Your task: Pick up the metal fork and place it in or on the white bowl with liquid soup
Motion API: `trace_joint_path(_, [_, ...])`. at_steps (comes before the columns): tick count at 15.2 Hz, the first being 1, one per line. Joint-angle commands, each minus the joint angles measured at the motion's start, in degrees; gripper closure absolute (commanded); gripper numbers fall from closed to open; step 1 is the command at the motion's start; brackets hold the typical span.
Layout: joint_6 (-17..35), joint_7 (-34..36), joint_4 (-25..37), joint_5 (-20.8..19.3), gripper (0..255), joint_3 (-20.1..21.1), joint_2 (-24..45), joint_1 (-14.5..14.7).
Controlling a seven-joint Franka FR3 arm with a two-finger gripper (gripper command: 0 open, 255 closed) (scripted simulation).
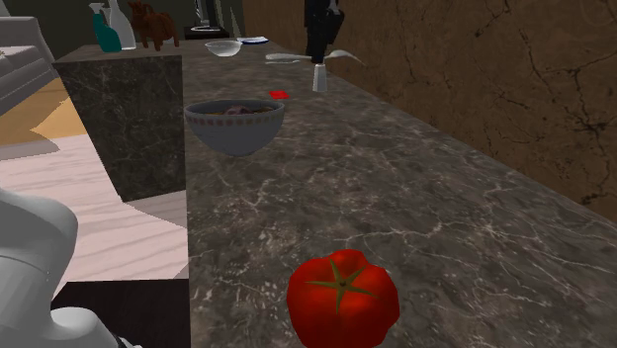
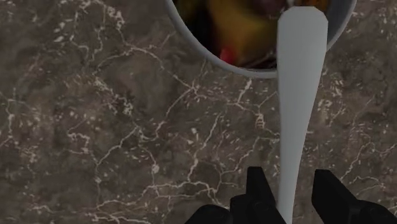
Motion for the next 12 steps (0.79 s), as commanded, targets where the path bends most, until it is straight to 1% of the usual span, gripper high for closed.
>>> trace_joint_path(1, [0.9,-0.8,-6.2,2.1,255,-0.4,-5.5,-0.1])
trace_joint_path(7, [0.9,-0.8,-18.8,6.9,255,-1.1,-19.0,1.7])
trace_joint_path(12, [-0.8,0.6,-27.6,10.6,255,-1.4,-30.2,4.3])
